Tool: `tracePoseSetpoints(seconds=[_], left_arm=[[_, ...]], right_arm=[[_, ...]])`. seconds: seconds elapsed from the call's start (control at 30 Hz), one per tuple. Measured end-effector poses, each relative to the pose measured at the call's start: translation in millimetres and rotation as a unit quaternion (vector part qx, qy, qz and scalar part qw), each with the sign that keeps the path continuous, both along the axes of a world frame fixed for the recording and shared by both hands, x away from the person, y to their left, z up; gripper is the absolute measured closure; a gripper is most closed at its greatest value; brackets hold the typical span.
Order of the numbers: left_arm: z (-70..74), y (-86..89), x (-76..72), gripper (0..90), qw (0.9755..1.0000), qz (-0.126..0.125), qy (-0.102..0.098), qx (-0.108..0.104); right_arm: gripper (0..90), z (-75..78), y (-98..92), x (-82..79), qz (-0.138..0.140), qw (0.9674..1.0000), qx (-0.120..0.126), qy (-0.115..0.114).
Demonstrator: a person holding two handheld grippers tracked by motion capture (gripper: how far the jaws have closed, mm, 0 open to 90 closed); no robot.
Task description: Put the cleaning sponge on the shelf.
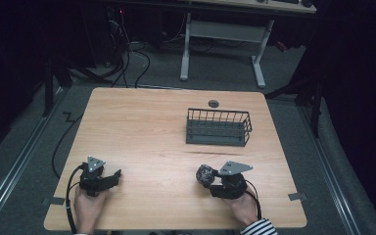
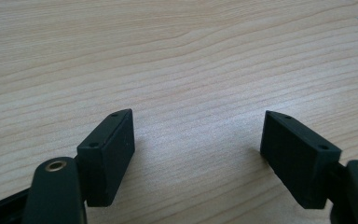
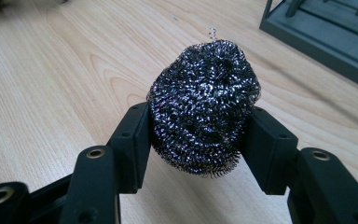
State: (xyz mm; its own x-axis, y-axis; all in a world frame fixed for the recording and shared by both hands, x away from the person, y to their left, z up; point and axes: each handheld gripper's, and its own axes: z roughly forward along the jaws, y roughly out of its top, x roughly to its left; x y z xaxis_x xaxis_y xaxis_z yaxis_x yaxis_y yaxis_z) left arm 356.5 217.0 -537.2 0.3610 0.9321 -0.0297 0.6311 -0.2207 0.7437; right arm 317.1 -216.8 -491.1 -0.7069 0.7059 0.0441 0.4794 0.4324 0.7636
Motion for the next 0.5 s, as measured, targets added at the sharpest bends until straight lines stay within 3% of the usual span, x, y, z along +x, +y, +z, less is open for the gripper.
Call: tracePoseSetpoints(seconds=[0.5], left_arm=[[0.0,-0.2,0.0,26.6,1.0000,0.000,0.000,0.001]], right_arm=[[46.2,22.5,-18.1,2.5,-0.008,0.9999,0.007,-0.007]])
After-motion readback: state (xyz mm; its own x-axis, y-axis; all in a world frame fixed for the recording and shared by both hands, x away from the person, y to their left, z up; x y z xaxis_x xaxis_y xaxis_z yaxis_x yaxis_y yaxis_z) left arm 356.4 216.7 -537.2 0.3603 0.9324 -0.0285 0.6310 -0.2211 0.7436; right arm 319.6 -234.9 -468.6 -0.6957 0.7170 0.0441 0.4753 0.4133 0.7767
